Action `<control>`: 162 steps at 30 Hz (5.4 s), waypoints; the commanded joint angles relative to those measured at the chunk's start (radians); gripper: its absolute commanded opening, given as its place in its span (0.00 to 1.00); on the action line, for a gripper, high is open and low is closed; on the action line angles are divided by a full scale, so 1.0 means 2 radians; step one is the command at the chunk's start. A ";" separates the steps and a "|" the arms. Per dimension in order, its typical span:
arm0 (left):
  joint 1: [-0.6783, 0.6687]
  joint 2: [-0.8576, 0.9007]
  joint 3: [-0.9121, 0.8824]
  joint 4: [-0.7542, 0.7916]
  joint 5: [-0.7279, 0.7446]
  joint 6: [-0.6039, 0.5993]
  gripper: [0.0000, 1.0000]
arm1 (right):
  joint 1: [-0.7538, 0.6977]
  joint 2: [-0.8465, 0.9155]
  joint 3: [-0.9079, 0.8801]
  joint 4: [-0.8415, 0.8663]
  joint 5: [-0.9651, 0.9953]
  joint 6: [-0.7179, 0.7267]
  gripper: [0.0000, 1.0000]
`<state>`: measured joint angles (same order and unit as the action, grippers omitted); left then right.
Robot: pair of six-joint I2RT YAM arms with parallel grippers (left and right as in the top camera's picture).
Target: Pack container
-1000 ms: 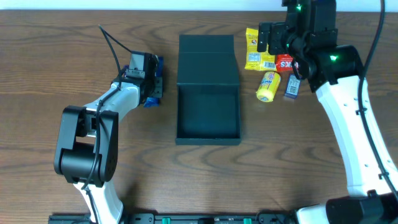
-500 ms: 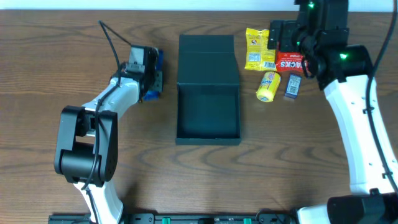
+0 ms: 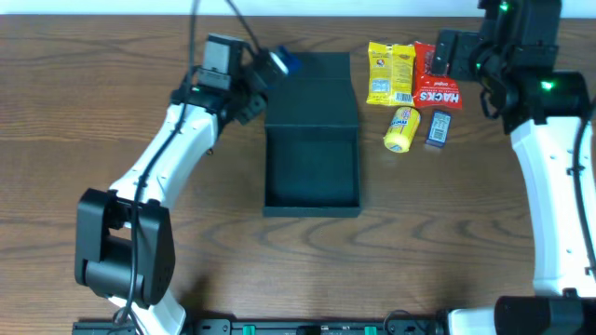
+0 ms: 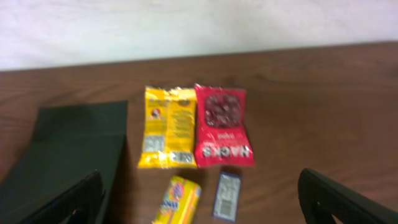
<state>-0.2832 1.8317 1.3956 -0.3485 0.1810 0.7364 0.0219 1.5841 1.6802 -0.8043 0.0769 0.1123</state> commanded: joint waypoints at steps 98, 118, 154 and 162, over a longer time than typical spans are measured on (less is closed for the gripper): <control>-0.116 -0.001 0.007 -0.067 -0.002 -0.059 0.06 | -0.134 -0.013 0.001 -0.019 -0.060 -0.021 0.99; -0.017 -0.066 0.007 -0.072 0.052 -0.291 0.06 | -0.111 0.077 0.000 -0.031 -0.134 -0.015 0.96; 0.024 -0.066 0.007 -0.043 0.106 -0.270 0.95 | -0.071 0.377 0.071 0.181 -0.039 0.035 0.99; 0.024 -0.066 0.007 -0.044 0.106 -0.270 0.95 | -0.071 0.395 0.079 0.181 -0.029 0.034 0.97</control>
<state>-0.2367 1.6985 1.3960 -0.4377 0.3859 0.1905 -0.1127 2.3497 1.8206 -0.4408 -0.0013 0.1730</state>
